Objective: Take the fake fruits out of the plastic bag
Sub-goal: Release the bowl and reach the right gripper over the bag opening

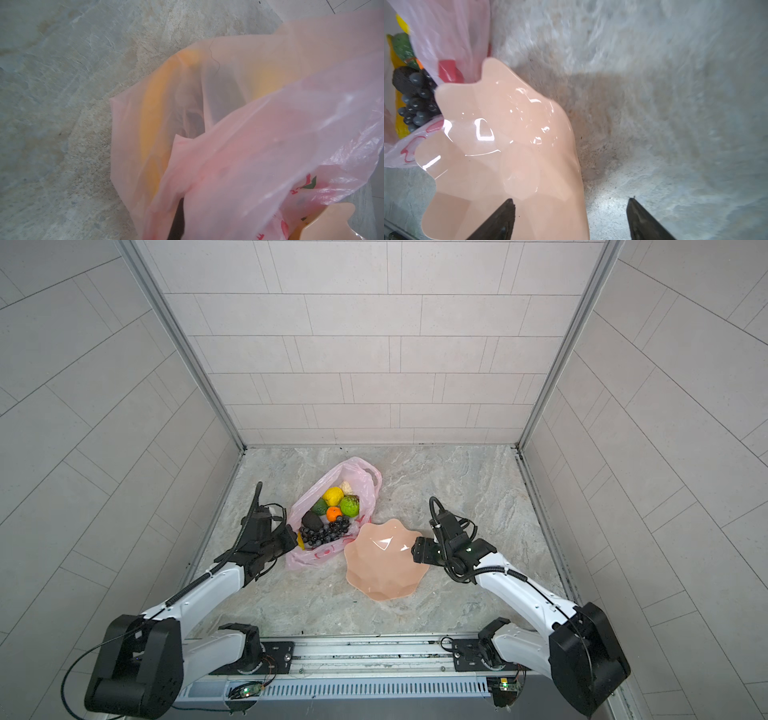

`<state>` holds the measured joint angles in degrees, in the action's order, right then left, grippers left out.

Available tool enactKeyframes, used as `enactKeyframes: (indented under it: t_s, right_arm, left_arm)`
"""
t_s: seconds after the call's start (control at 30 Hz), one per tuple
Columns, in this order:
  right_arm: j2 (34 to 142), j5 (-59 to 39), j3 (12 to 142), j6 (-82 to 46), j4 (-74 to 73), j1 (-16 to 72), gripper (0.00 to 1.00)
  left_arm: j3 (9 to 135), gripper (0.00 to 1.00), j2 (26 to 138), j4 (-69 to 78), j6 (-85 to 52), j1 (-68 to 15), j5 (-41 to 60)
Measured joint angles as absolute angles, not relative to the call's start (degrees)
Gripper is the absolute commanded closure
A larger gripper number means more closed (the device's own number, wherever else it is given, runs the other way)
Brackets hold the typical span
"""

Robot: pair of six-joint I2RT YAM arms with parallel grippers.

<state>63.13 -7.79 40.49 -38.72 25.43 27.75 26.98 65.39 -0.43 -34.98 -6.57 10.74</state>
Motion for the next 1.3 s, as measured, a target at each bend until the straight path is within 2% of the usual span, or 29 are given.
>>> enactKeyframes:
  t_s: [0.2,0.27,0.6,0.97,1.17,1.3]
  right_arm:
    - [63.00,-3.11,48.62,-33.06,28.73,28.18,0.15]
    - [65.63,-2.15,52.01,-31.70,28.77,29.43,0.19]
    - [95.13,-0.12,78.41,-23.44,25.34,36.51,0.22]
    - [119.50,5.56,103.68,-17.82,29.80,37.26,0.20]
    - [130.50,8.67,116.79,-16.19,35.38,36.95,0.36]
    - [131.81,11.68,118.19,-16.27,37.78,35.83,0.47]
  left_arm:
    - [27.00,0.96,65.01,-0.62,-34.87,-6.57,10.26]
    - [26.98,0.97,65.01,-0.58,-34.85,-6.57,10.20]
    - [27.09,0.99,65.21,-0.27,-34.00,-6.57,10.09]
    - [27.09,0.99,62.78,1.89,-33.71,-6.57,10.46]
    - [27.09,0.99,65.69,2.02,-32.93,-6.57,8.97]
    - [27.09,0.99,65.80,1.80,-32.73,-6.57,7.31]
